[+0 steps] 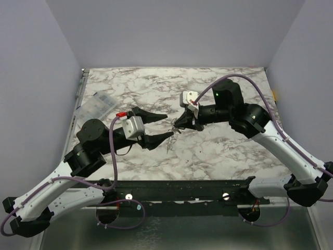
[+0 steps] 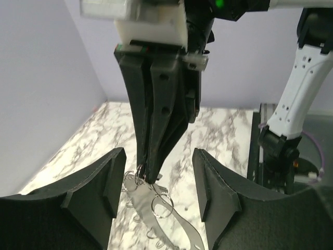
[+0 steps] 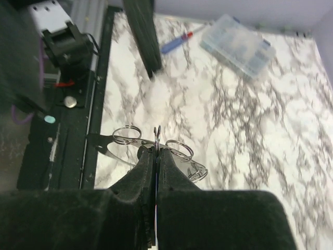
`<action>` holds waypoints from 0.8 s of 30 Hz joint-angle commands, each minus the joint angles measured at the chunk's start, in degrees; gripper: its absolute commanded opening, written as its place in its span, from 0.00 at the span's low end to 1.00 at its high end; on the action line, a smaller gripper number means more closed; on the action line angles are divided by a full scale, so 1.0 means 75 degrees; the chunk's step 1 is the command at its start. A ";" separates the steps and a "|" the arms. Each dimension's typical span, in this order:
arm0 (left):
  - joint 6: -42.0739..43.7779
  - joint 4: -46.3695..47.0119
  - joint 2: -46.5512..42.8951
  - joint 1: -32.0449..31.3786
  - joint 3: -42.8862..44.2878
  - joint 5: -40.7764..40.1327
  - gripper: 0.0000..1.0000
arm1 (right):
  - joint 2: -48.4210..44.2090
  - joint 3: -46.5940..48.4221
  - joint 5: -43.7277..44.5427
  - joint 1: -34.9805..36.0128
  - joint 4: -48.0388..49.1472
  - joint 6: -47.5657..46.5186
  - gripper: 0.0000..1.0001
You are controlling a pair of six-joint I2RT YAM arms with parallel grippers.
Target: Put the keys on the keyring
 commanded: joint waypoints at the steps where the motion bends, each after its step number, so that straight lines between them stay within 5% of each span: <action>1: 0.0886 -0.2638 0.0422 -0.0016 0.1115 -0.0172 0.58 | 0.0274 -0.0313 0.1586 0.0043 -0.0625 -0.0003 0.01; 10: 0.2135 -0.4735 0.1817 -0.0010 0.2281 -0.0114 0.48 | 0.0063 -0.0674 0.1445 0.0063 -0.1110 0.0393 0.01; 24: 0.2754 -0.4214 0.3271 -0.0012 0.2795 0.1046 0.35 | -0.0987 -0.1266 0.0816 0.0169 -0.1023 0.0632 0.01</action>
